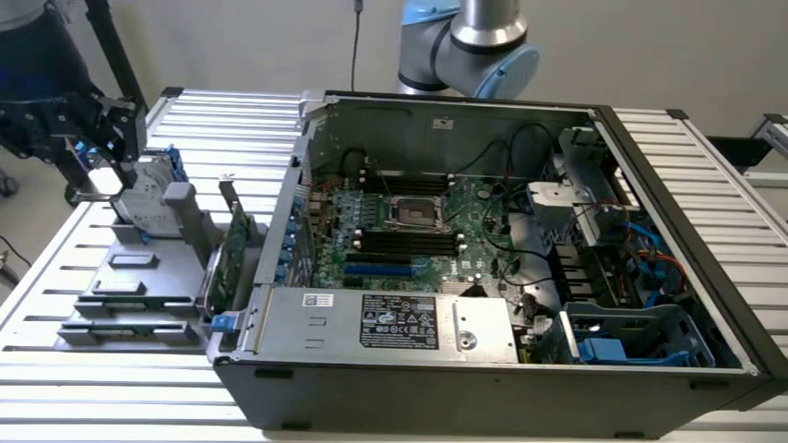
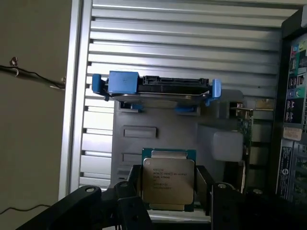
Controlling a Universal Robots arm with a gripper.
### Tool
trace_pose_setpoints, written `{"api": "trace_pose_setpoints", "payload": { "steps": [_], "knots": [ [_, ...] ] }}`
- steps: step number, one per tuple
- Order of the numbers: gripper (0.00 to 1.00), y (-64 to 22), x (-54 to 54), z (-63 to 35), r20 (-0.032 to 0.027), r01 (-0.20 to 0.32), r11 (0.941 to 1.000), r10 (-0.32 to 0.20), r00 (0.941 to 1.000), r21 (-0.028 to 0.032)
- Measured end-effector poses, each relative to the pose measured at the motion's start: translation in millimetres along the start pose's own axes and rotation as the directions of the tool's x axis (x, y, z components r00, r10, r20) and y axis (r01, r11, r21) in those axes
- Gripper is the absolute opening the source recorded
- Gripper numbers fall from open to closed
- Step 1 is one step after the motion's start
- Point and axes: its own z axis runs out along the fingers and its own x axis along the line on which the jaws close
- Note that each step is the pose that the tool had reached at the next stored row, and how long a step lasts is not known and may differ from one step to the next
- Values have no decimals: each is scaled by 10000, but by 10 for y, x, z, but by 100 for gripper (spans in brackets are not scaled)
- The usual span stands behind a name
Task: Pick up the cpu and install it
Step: 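Pick up the cpu and move it towards the insertion slot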
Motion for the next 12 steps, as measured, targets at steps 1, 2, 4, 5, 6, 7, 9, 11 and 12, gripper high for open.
{"api": "trace_pose_setpoints", "payload": {
  "steps": [1,2,4,5,6,7,9,11,12],
  "knots": [
    [55,2,-24,-45,-4,7,10000,-7,10000,0],
    [55,4,-50,-93,-8,16,10000,-16,10000,1],
    [55,7,-102,-175,-11,36,10000,-36,10000,0],
    [55,7,-133,-205,-12,45,10000,-45,10000,0],
    [55,7,-165,-230,-14,53,10000,-53,10000,1],
    [55,6,-200,-249,-17,60,10000,-60,10000,1],
    [55,1,-282,-267,-20,72,10000,-72,10000,2],
    [55,-3,-376,-272,-20,71,10000,-71,10000,-1],
    [55,-5,-420,-274,-21,71,10000,-71,10000,-1]
  ]
}}
